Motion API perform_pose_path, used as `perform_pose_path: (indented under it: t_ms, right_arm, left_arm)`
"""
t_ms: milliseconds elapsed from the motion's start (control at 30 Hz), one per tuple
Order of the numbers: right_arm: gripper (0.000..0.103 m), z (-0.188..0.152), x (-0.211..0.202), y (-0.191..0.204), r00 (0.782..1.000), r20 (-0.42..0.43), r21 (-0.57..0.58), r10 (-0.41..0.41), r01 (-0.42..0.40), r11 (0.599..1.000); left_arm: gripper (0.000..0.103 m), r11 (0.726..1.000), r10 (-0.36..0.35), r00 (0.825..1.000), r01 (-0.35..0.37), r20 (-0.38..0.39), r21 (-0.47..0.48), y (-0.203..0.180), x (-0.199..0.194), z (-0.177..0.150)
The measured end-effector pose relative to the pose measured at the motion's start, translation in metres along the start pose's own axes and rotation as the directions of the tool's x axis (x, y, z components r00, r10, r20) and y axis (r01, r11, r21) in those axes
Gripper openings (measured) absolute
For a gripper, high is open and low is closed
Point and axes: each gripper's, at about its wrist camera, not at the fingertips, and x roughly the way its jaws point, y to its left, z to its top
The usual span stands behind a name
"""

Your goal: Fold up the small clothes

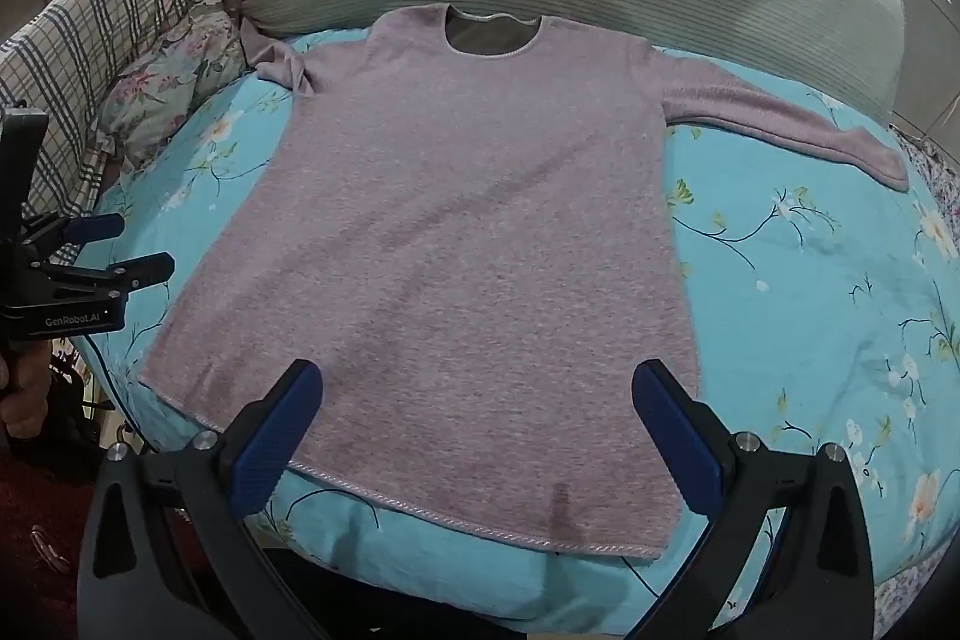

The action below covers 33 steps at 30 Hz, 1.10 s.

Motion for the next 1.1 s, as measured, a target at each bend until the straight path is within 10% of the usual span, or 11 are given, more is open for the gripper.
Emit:
perform_pose_path:
  t_ms: [1100]
  right_arm:
    - [0.103, 0.011, 0.008, 0.004, 1.000, 0.004, 0.023, 0.025, -0.025, 0.999]
  left_arm:
    - [0.084, 0.998, -0.059, 0.997, 0.058, -0.049, -0.019, 0.007, 0.017, 0.005]
